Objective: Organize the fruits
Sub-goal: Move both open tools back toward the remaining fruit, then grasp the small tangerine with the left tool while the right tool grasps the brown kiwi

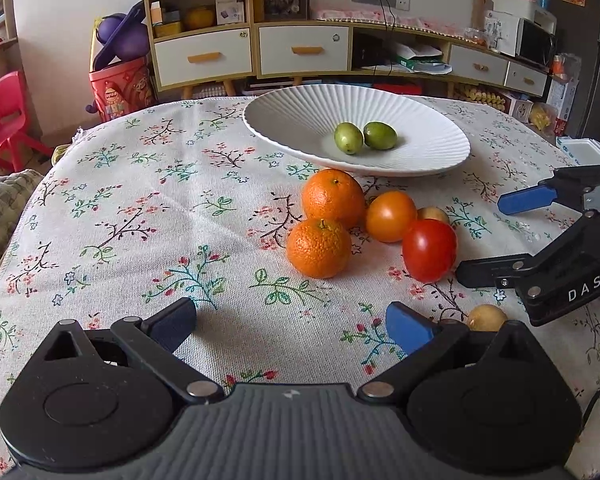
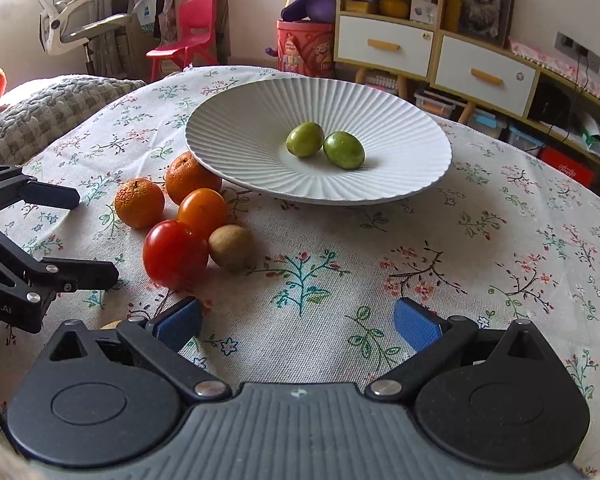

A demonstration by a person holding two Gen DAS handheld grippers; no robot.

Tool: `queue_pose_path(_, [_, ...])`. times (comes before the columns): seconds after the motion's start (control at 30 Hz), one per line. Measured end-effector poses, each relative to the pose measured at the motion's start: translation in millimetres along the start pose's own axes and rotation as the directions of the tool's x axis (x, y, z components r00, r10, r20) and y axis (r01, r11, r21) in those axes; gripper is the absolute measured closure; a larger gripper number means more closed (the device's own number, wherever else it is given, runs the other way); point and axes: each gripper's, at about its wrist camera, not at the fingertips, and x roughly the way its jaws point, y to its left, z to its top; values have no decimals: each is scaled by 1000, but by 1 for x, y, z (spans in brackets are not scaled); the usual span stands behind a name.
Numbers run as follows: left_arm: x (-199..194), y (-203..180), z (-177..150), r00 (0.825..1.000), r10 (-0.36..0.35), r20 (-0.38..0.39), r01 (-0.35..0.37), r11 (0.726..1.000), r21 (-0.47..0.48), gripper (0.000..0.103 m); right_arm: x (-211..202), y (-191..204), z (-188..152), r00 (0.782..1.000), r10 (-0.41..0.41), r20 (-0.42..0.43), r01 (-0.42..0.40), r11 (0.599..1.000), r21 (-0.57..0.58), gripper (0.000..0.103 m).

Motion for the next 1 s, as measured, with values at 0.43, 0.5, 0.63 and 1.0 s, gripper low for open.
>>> queue_pose_path(0.43, [5, 0, 11, 998, -38, 44, 38, 999, -2, 43, 3, 7, 12, 997, 50, 53, -46, 997, -62, 28])
queue_pose_path(0.5, [6, 1, 12, 998, -44, 50, 44, 999, -5, 48, 3, 9, 14, 997, 61, 55, -57, 996, -75, 36])
queue_pose_path(0.63, [7, 1, 14, 997, -54, 60, 55, 998, -14, 57, 2, 10, 17, 995, 83, 56, -78, 993, -89, 46])
queue_pose_path(1.0, [5, 0, 18, 994, -79, 73, 81, 997, -19, 77, 1, 13, 19, 992, 113, 51, -107, 989, -105, 67])
